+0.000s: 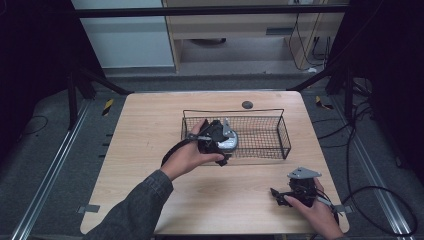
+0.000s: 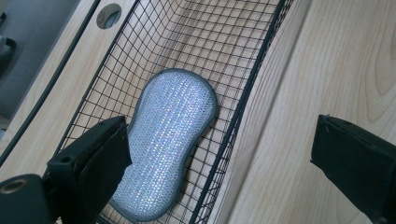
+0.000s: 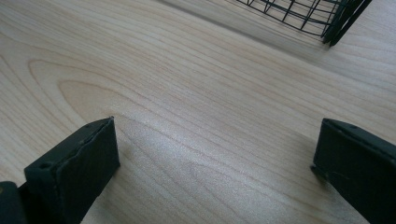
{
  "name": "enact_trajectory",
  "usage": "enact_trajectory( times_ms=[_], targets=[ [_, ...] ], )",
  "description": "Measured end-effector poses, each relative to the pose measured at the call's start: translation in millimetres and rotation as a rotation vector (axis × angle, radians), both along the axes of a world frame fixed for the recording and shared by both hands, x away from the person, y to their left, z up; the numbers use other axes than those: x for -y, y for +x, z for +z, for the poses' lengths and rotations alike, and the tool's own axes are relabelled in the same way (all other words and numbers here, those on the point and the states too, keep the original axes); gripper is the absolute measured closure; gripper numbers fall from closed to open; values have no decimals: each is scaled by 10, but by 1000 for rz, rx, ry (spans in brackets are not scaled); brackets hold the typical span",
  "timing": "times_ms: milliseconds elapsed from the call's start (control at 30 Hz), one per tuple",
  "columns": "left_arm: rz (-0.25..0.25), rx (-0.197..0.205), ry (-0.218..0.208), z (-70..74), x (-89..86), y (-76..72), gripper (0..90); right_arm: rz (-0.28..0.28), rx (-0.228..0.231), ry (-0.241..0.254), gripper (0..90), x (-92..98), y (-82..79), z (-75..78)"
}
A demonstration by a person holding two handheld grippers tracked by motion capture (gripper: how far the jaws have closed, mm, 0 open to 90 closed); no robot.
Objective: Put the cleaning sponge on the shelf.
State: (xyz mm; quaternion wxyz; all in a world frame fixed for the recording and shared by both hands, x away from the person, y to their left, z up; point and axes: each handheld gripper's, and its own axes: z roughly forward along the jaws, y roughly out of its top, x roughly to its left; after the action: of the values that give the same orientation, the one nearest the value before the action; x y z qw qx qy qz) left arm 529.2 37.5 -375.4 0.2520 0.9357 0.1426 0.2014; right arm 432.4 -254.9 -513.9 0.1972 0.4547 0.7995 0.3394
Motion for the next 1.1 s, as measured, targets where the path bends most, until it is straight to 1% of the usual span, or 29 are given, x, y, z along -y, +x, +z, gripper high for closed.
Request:
enact_trajectory(
  times_ms=[33,100,167,200,267,300,333,400,433,500,533,567,600,633,667,700,767,833,967,1000,1067,1100],
  targets=[
    [0,0,0,0,0,0,38,0,0,0,3,0,0,0],
    [-13,-5,-11,0,27,-59,38,0,0,0,3,0,0,0],
    [-12,1,-15,2,36,-77,38,0,0,0,3,0,0,0],
    [-7,4,-27,-2,57,-109,38,0,0,0,3,0,0,0],
    [-3,3,-29,-4,66,-129,38,0,0,0,3,0,-1,0],
    [-10,0,-35,-22,83,-171,38,-1,0,0,3,0,-2,0],
    [-10,0,-35,-22,83,-171,39,-1,0,0,3,0,-2,0],
    [-4,-2,-49,-62,101,-238,40,-1,2,-1,3,1,-5,-1],
    [-4,-2,-49,-62,101,-238,40,-1,2,-1,3,1,-5,-1],
    [-6,-8,-58,-84,105,-286,40,-1,1,0,3,1,-5,0],
    [-11,-13,-71,-111,109,-344,41,-1,1,-1,3,1,-5,0],
    [-11,-13,-71,-111,109,-344,41,-1,1,-1,3,1,-5,0],
    [-13,-15,-75,-136,105,-404,41,-1,1,-1,3,1,-5,0],
    [-13,-15,-75,-136,105,-404,40,-1,1,-1,3,1,-5,0],
    [-16,-16,-77,-151,101,-436,40,-1,1,-1,3,1,-5,0],
    [-21,-21,-87,-182,92,-499,42,0,1,0,3,1,-5,0],
    [-23,-24,-86,-198,90,-528,42,-1,2,-1,3,1,-5,0],
    [-31,-28,-89,-252,78,-597,44,-1,1,0,3,1,-6,0],
    [-29,-29,-90,-297,59,-644,47,-2,1,-2,3,1,-6,0],
    [-21,-25,-93,-322,35,-669,48,-2,0,0,3,0,-7,0],
    [-18,-31,-92,-333,20,-679,47,-2,0,0,3,0,-7,0],
    [-15,-37,-99,-365,-12,-702,48,-2,0,0,3,0,-8,0]
  ],
)
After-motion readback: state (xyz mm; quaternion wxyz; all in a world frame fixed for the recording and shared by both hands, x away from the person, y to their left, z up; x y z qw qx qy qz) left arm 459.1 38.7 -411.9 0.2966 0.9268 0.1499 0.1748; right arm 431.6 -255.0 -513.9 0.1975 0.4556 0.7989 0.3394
